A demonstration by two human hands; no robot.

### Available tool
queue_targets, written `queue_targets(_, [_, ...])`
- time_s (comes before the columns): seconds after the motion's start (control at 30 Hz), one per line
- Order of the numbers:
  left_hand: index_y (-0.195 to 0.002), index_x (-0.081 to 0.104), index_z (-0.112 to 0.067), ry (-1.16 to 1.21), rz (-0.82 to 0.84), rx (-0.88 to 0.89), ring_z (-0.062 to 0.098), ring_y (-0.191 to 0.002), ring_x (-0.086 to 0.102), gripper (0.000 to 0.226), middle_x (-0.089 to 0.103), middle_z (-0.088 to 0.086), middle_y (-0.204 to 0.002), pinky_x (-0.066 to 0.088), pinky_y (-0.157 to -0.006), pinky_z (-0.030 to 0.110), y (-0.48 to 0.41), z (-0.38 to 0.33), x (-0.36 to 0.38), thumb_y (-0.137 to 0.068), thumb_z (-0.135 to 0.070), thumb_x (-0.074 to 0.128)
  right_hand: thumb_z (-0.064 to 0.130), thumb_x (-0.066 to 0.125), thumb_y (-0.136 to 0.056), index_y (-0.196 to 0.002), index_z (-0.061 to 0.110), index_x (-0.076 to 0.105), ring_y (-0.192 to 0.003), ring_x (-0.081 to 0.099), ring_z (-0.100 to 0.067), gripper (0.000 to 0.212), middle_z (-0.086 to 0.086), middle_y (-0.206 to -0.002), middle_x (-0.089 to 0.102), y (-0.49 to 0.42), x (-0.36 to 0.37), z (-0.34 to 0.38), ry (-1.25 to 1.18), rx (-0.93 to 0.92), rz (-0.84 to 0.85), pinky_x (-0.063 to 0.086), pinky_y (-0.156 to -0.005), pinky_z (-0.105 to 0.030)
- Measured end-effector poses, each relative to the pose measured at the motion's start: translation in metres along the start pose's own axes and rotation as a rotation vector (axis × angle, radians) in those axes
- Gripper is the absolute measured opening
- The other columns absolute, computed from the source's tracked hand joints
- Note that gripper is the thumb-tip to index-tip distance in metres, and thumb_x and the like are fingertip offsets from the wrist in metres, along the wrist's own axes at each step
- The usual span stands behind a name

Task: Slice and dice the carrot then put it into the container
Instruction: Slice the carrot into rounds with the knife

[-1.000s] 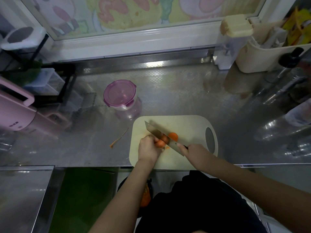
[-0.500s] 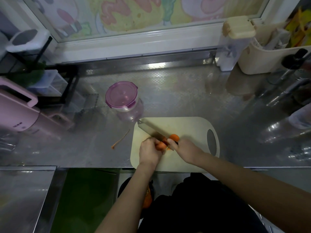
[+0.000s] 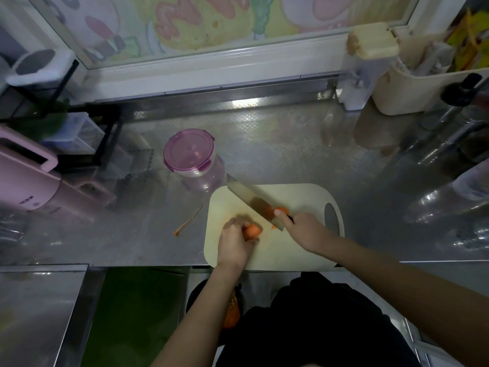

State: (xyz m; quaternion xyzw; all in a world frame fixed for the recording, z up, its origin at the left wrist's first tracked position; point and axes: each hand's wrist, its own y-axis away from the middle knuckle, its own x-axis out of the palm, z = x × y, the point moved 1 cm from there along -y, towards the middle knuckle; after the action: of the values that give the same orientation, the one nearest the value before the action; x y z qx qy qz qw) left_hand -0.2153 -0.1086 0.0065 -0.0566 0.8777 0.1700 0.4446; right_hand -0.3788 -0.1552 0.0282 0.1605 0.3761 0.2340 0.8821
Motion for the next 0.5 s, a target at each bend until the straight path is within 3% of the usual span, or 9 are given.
queue_targets(0.13, [-0.104, 0.061, -0.012, 0.054, -0.014, -0.008, 0.017, -0.098, 0.054, 0.037, 0.056, 0.0, -0.106, 0.036, -0.082, 0.016, 0.001, 0.001, 0.001, -0.07, -0.01, 0.076, 0.046, 0.034, -0.099, -0.055, 0.008, 0.038, -0.048, 0.041, -0.015, 0.058, -0.004, -0.049, 0.039, 0.008, 0.007, 0.002, -0.01, -0.044, 0.028, 0.031, -0.051, -0.026])
queue_targets(0.37, [-0.086, 0.058, -0.009, 0.071, -0.056, -0.035, 0.016, -0.079, 0.05, 0.026, 0.051, -0.003, -0.087, 0.031, -0.065, 0.015, 0.004, 0.001, -0.001, -0.068, -0.009, 0.077, 0.045, 0.034, -0.1, -0.053, 0.013, 0.035, -0.049, 0.04, -0.014, 0.057, -0.003, -0.05, 0.039, 0.021, 0.01, 0.003, 0.007, -0.041, 0.043, 0.029, -0.053, -0.029])
queue_targets(0.5, [-0.085, 0.06, -0.01, 0.099, -0.075, -0.038, 0.013, -0.076, 0.048, 0.025, 0.054, -0.002, -0.087, 0.03, -0.064, 0.013, 0.004, 0.001, -0.001, -0.067, -0.01, 0.078, 0.041, 0.034, -0.101, -0.054, 0.018, 0.035, -0.051, 0.041, -0.011, 0.053, 0.0, -0.051, 0.04, 0.025, 0.008, 0.003, -0.025, -0.066, 0.036, 0.029, -0.053, -0.024])
